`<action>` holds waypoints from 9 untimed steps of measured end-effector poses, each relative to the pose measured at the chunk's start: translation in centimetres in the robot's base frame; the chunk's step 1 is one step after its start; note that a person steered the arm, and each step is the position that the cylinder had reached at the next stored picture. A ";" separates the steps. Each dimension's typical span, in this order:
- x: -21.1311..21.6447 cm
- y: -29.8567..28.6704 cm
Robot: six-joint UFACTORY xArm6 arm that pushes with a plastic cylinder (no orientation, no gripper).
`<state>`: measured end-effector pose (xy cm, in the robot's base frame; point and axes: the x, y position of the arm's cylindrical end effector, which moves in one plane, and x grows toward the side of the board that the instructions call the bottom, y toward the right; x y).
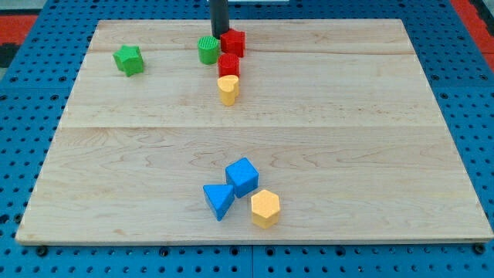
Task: Place the green blocks vertical to each other
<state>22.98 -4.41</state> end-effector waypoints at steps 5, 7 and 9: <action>5.6 14.4; 5.5 1.5; 2.8 -7.6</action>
<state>25.76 -12.04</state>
